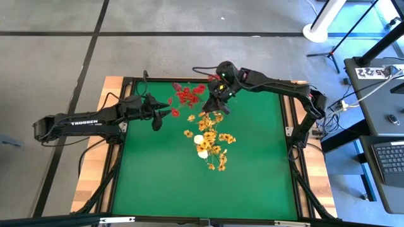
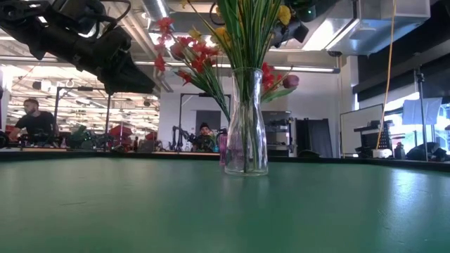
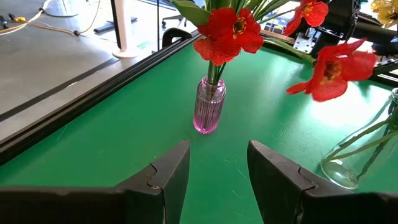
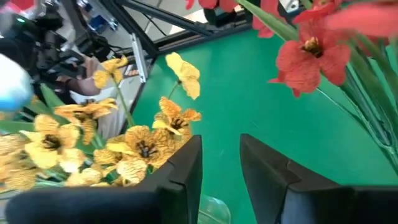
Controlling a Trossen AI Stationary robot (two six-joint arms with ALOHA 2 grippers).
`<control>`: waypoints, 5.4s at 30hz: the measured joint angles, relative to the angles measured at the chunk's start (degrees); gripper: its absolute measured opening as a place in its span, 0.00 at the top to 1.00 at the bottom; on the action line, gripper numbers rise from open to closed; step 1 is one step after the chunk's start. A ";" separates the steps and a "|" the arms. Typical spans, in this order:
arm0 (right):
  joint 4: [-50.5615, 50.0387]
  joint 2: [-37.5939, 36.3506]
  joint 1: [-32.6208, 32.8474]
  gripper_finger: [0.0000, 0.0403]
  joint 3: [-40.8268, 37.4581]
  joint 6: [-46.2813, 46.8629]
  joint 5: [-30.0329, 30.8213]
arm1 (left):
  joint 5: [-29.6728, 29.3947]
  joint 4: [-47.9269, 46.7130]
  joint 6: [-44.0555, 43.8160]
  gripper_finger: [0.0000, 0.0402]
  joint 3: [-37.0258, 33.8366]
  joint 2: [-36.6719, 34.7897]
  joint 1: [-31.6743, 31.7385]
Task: Sort flowers into vase by color
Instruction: Return to Home Position
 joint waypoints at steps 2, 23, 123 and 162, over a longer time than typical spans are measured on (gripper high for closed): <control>0.22 0.00 -0.56 0.74 0.00 0.05 -1.76 | 0.00 -0.01 0.00 0.61 0.00 0.01 -0.01; 7.05 -14.96 1.08 0.74 0.11 -7.63 11.25 | -4.59 -0.13 -0.07 0.61 0.00 -0.01 -0.01; 38.50 -87.76 7.10 0.98 -85.80 4.44 59.75 | 7.87 17.22 -4.92 1.00 -17.79 -24.01 0.31; 31.07 -87.76 7.10 0.98 -85.85 4.44 59.73 | 7.85 17.21 -4.94 1.00 -17.77 -24.01 0.31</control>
